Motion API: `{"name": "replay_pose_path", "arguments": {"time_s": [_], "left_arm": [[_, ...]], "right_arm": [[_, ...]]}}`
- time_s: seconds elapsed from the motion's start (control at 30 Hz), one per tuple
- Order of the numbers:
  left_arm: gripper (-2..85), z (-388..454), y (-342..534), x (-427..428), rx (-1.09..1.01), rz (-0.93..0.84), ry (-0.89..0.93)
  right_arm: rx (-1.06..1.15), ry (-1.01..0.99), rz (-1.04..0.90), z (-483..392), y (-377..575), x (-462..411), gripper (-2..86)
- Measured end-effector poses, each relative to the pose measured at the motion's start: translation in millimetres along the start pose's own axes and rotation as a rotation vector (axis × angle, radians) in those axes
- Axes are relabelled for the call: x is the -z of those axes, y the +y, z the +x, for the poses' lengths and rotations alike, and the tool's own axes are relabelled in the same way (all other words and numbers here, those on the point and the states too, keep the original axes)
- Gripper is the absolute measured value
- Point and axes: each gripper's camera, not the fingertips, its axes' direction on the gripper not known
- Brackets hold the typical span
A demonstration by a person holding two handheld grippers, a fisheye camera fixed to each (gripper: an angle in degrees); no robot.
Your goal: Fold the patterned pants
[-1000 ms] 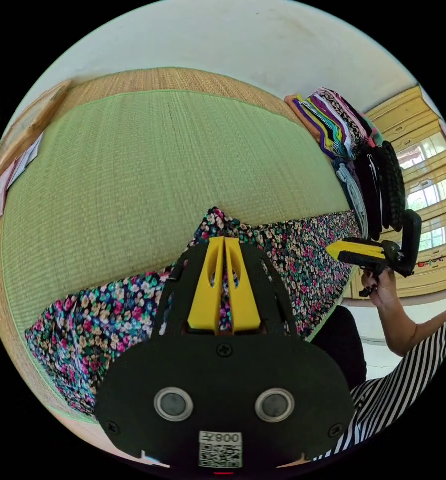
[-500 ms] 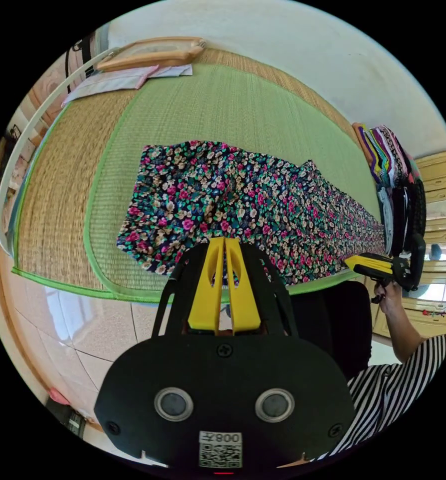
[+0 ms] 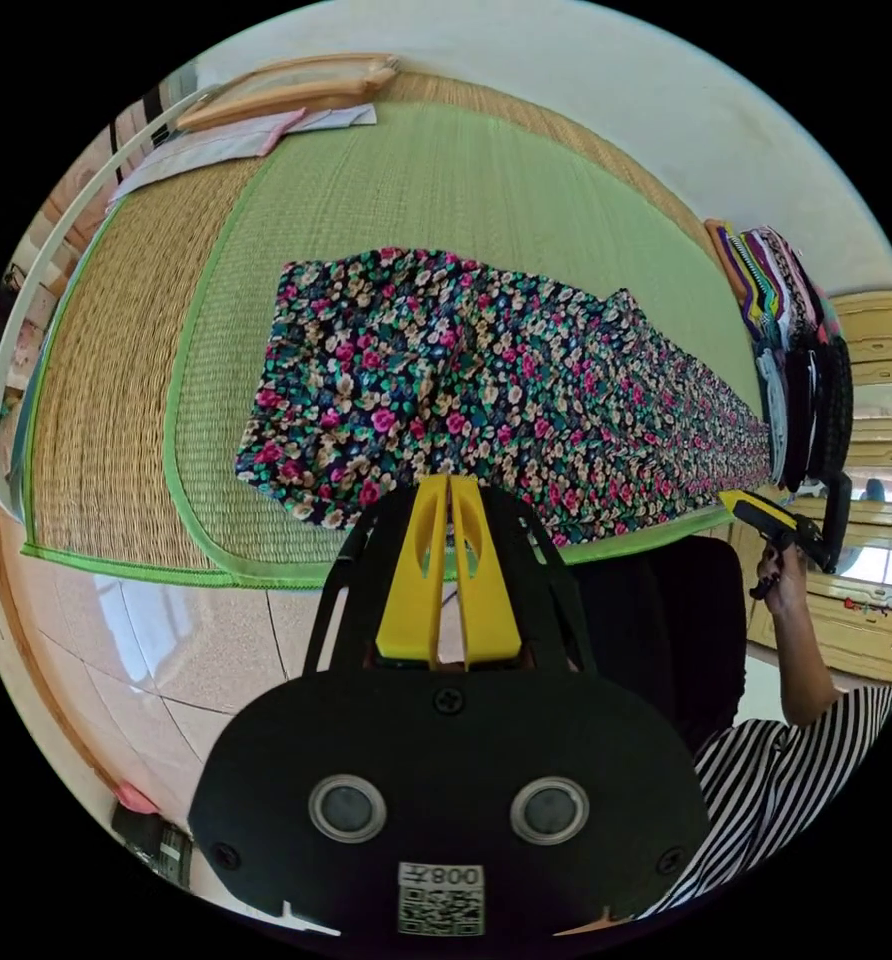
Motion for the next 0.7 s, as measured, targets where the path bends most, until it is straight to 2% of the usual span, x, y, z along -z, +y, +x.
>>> {"name": "replay_pose_path", "arguments": {"time_s": [0.07, 0.23, 0.43, 0.7], "left_arm": [[0.4, 12.9, -7.8, -1.1, -0.056, 0.013, 0.047], [2.4, 84.4, -50.7, -30.2, -0.293, -0.004, 0.298], [5.9, 212.1, -106.3, -90.1, -0.581, -0.117, 0.449], [7.4, 349.5, -142.2, -159.1, -0.802, -0.237, 0.503]], "right_arm": [[-0.123, -0.004, 0.085, 34.4, 18.4, 17.6, 1.0], [-0.502, -0.019, 0.346, 145.4, 93.4, 62.1, 4.8], [-0.741, -0.015, 0.546, 222.6, 161.2, 78.8, 7.6], [-0.869, -0.056, 0.61, 273.4, 200.1, 52.9, 8.6]]}}
